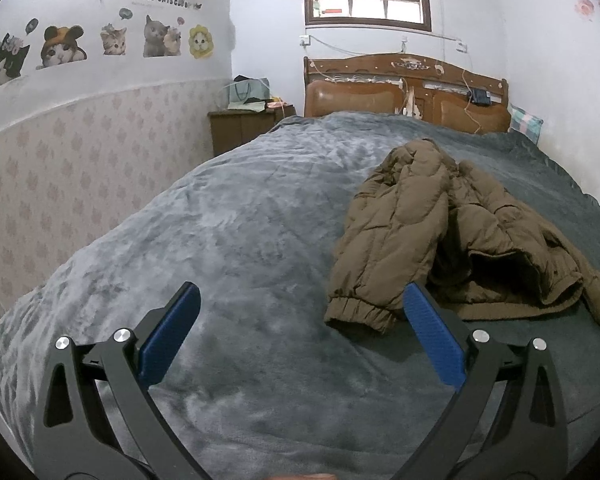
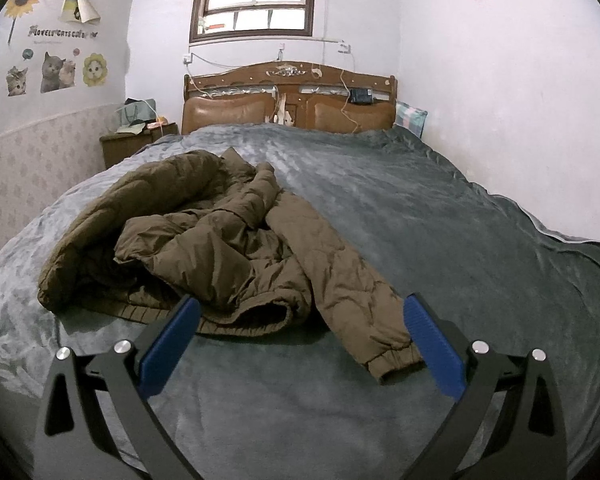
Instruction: Fold large clothes
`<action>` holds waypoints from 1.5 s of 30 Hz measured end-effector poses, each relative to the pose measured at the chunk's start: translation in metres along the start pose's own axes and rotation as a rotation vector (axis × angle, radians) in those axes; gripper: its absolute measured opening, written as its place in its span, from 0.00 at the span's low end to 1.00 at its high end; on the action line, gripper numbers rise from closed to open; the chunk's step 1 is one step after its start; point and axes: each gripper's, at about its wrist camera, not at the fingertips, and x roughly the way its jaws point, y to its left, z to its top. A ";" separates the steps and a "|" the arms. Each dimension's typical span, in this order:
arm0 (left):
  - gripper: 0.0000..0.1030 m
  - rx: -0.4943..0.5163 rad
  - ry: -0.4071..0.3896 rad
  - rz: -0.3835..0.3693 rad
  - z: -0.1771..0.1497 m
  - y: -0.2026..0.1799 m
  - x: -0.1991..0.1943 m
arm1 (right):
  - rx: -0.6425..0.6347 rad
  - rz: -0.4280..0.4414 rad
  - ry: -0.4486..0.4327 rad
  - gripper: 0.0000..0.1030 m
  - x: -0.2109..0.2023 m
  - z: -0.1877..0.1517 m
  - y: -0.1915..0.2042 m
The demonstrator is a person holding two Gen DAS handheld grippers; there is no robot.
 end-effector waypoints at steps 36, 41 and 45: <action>0.97 0.000 0.030 -0.004 0.001 0.001 0.003 | 0.005 -0.008 -0.002 0.98 0.001 0.000 -0.003; 0.97 0.000 0.052 -0.006 0.000 0.001 0.004 | 0.032 -0.019 -0.015 0.98 -0.005 0.002 -0.009; 0.97 0.014 0.078 -0.010 -0.001 -0.003 0.005 | 0.049 -0.032 0.016 0.98 0.000 0.004 -0.011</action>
